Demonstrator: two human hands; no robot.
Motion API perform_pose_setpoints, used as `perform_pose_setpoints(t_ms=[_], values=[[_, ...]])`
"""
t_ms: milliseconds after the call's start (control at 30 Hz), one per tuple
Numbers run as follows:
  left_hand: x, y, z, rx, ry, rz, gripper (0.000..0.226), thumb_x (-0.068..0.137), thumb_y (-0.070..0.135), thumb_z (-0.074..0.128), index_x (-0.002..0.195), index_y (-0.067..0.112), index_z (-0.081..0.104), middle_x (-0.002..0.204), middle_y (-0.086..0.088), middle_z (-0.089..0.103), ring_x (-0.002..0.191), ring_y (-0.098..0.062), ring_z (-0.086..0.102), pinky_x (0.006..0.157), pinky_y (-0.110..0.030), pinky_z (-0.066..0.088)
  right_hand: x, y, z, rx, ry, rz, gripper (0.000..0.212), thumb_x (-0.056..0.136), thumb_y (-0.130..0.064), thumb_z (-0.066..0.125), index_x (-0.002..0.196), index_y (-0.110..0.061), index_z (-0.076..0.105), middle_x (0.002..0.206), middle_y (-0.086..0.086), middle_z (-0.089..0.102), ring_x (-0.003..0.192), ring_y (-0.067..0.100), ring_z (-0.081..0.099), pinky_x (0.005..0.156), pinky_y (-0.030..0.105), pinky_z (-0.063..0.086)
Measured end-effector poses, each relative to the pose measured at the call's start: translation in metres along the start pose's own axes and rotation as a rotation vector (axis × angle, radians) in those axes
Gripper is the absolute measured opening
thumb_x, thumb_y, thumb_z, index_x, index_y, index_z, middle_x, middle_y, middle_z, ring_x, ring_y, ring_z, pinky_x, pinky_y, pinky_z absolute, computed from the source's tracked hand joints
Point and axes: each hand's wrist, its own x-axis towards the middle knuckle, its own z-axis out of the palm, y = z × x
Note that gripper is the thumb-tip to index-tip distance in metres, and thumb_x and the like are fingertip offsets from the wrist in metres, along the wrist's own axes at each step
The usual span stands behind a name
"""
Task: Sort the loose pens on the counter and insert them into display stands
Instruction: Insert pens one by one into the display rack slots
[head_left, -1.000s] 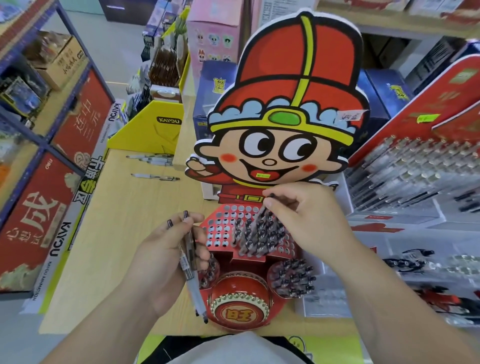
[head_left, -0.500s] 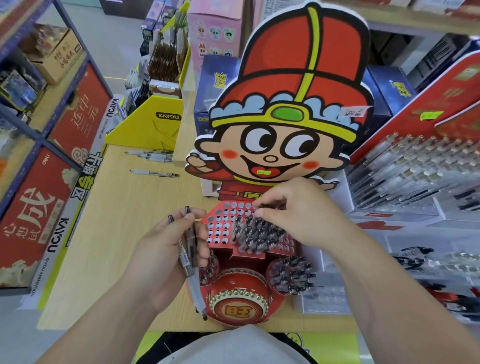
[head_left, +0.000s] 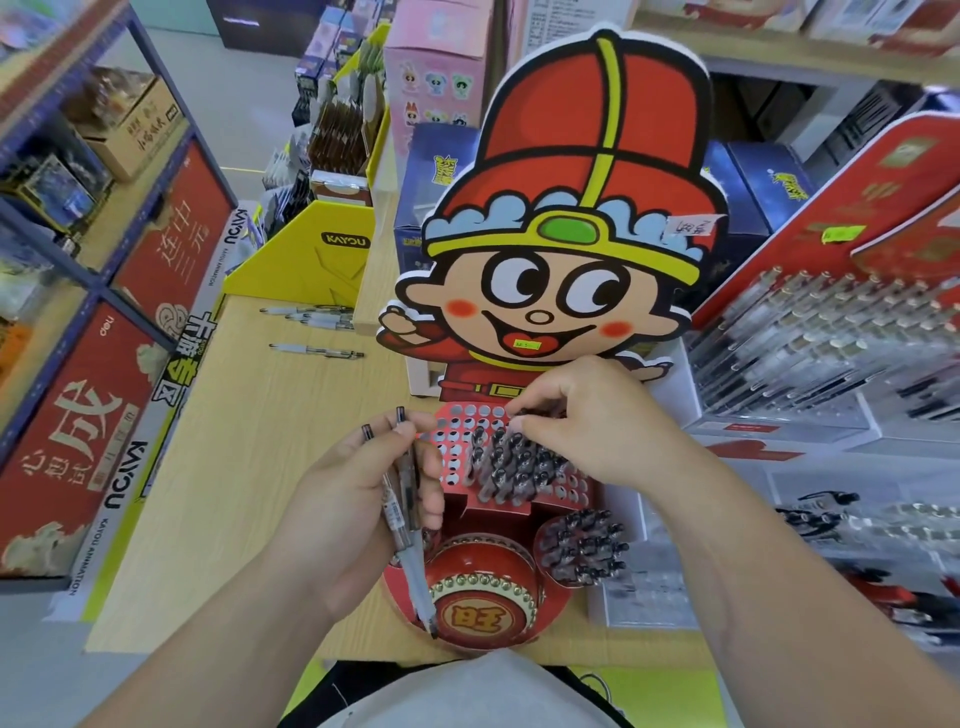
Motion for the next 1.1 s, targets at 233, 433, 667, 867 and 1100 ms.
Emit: perform_pose_setpoints(t_ms=[233,433,667,867,1100], values=[[-0.012,0.005,0.02,0.065,-0.155,-0.024,0.022,0.099,0.01,0.05,0.113,0.002,0.064,0.074,-0.016,0.057,0.046,-0.018,0.04,0.047,-0.028,0.03,-0.026,-0.015,-0.013,0.298,0.179,-0.115,0.021,0.092,-0.033,0.069,0.112,-0.034,0.073,0.092,-0.023,0.071,0.093,-0.007,0.064,0.081,0.015,0.05],[-0.027,0.008,0.044,0.169,-0.352,-0.076,0.019,0.075,0.009,0.05,0.085,0.006,0.066,0.078,-0.026,0.059,0.045,-0.02,0.038,0.052,-0.034,0.022,-0.051,-0.024,-0.001,0.582,0.066,-0.18,0.01,0.09,-0.023,0.074,0.099,-0.023,0.079,0.087,-0.003,0.076,0.083,0.015,0.072,0.081,0.045,0.058],[-0.035,-0.002,0.055,0.222,-0.205,-0.093,0.027,0.088,0.002,0.047,0.1,0.0,0.07,0.091,-0.03,0.068,0.067,-0.036,0.065,0.064,-0.04,0.056,-0.073,-0.008,-0.009,0.735,0.117,-0.162,0.009,0.092,-0.015,0.07,0.086,-0.02,0.075,0.083,0.002,0.072,0.078,0.019,0.065,0.075,0.031,0.055],[-0.032,0.002,0.041,0.274,0.126,0.074,0.021,0.104,0.018,0.049,0.11,0.004,0.064,0.084,-0.022,0.073,0.073,-0.035,0.068,0.077,-0.051,0.058,-0.078,-0.002,-0.025,0.897,0.265,-0.102,0.01,0.096,-0.007,0.063,0.09,-0.01,0.071,0.083,0.008,0.075,0.072,0.02,0.068,0.06,0.03,0.049],[-0.026,0.017,0.021,0.276,0.261,0.201,0.012,0.102,0.019,0.047,0.096,0.01,0.054,0.057,-0.005,0.032,0.044,-0.021,0.033,0.05,-0.034,0.042,-0.074,-0.013,-0.042,0.874,0.497,-0.215,0.013,0.095,-0.009,0.064,0.092,-0.018,0.072,0.085,0.005,0.075,0.081,0.021,0.073,0.075,0.036,0.06]])
